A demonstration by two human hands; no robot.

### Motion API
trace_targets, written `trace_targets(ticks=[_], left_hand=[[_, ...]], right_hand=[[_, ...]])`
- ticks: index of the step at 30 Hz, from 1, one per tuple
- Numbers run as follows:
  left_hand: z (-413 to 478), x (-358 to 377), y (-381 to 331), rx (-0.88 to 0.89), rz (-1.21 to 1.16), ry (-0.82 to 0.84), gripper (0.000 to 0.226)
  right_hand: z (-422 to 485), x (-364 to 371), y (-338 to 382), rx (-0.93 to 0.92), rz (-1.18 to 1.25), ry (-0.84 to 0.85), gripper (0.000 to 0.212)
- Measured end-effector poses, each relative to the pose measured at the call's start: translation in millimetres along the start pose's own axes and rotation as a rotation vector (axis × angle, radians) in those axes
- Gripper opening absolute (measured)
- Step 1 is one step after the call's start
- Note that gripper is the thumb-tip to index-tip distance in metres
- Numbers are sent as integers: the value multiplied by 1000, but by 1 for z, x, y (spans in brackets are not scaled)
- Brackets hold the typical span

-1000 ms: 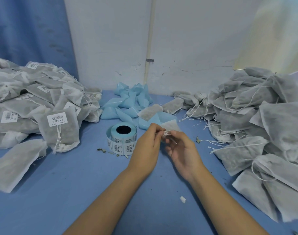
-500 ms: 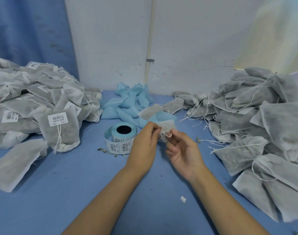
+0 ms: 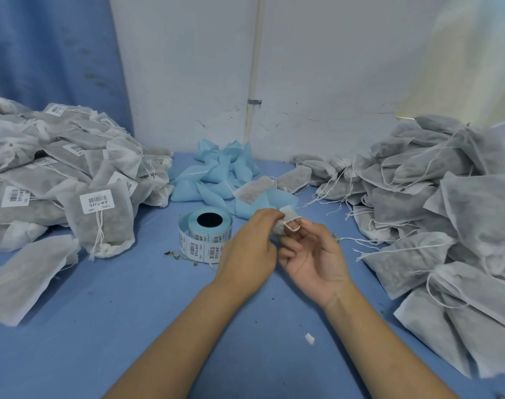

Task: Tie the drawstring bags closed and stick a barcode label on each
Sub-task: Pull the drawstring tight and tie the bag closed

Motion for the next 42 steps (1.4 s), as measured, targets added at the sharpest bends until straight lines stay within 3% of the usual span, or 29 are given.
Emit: trace_targets(ticks=[3, 6, 8, 10, 15, 19, 24, 32, 37, 42], left_hand=[[2, -2, 0, 37, 191, -58, 45], [1, -13, -4, 66, 223, -188, 19], [2, -18, -4, 88, 189, -249, 11], [5, -23, 1, 33, -5, -252, 8], [10, -33, 6, -90, -550, -248, 25], [12, -38, 8, -147, -762, -303, 19], [14, -41, 17, -216, -841, -327, 20], [12, -49, 25, -303, -772, -444, 36], [16, -39, 29, -388, -987, -301, 47], [14, -27, 15, -298, -809, -99, 61]], right_hand=[[-1, 6, 1, 4, 27, 70, 33], [-3, 8, 0, 21, 61, 85, 38], [-3, 10, 0, 22, 75, 100, 38], [-3, 10, 2, 10, 79, 102, 37], [0, 2, 6, -49, 29, -5, 36], [2, -5, 13, -131, -199, -173, 14], [-1, -13, 16, -231, -475, -347, 11], [0, -13, 7, -210, -404, -371, 15], [-2, -14, 9, -241, -424, -431, 8], [-4, -16, 8, -243, -403, -456, 5]])
Point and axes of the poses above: each hand's wrist, its own z-axis towards the middle knuckle, its own x-axis out of the palm, y = z × x, the point moved 7 cm from there along z, towards the middle knuckle, and after that the axes turned 9 degrees about -x, right-handed, at the moved point
